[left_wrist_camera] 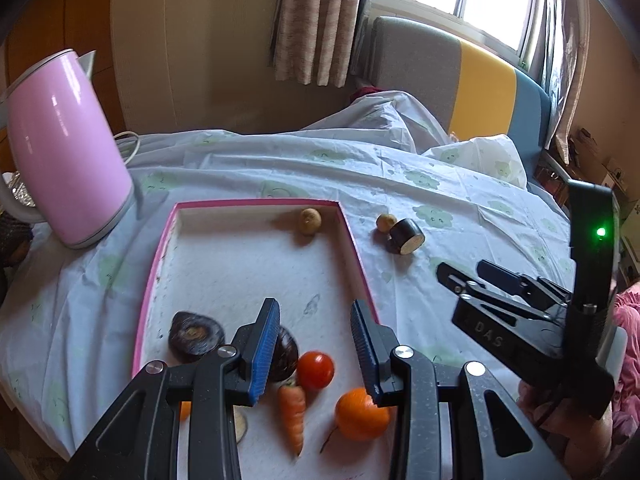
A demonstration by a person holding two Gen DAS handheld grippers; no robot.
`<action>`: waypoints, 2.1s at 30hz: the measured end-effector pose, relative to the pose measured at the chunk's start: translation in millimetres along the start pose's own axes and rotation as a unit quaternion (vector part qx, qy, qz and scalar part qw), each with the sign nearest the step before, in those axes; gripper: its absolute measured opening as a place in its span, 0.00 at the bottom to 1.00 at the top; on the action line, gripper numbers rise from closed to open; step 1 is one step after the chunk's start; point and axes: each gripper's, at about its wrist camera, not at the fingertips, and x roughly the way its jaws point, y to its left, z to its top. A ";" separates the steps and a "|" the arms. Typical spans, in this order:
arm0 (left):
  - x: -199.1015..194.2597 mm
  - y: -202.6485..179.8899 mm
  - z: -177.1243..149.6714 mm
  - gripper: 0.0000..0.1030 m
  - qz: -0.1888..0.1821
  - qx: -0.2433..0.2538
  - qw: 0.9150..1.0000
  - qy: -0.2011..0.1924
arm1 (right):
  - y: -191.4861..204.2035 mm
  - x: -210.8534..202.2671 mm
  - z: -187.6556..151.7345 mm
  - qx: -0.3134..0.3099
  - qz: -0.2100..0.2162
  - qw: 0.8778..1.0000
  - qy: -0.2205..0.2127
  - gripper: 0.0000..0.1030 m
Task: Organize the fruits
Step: 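Grasp the dark cylinder piece with the right tool while the left tool approaches the brown fruit, then grasp the small brown fruit with the left tool while the right tool holds the cylinder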
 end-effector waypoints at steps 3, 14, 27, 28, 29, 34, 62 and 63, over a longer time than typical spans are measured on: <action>8.2 -3.8 8.8 0.36 -0.001 0.003 1.000 0.000 | 1.5 15.1 11.8 -0.010 0.012 1.000 0.006 0.51; 40.1 -10.9 37.6 0.36 -0.006 0.007 1.000 0.012 | 8.9 77.1 42.1 -0.038 0.029 0.998 0.048 0.51; 78.2 -37.5 52.6 0.36 -0.036 0.027 0.998 0.041 | -14.5 79.8 38.7 -0.027 0.021 0.998 0.053 0.35; 81.8 -39.9 54.5 0.36 -0.040 0.028 0.998 0.044 | -17.6 77.6 37.0 -0.026 0.016 0.998 0.053 0.35; 86.2 -42.7 56.3 0.36 -0.044 0.029 0.997 0.048 | -20.5 75.5 35.4 -0.026 0.012 0.998 0.054 0.35; 107.8 -56.7 63.3 0.34 -0.055 0.040 0.995 0.066 | -37.7 65.3 26.5 -0.020 -0.008 0.998 0.052 0.35; 149.8 -81.6 70.4 0.26 -0.038 0.053 0.994 0.085 | -48.0 56.0 15.4 -0.005 -0.004 0.999 0.042 0.35; 146.3 -81.9 69.5 0.26 -0.039 0.054 0.994 0.083 | -47.9 55.4 15.0 -0.004 -0.004 0.999 0.042 0.35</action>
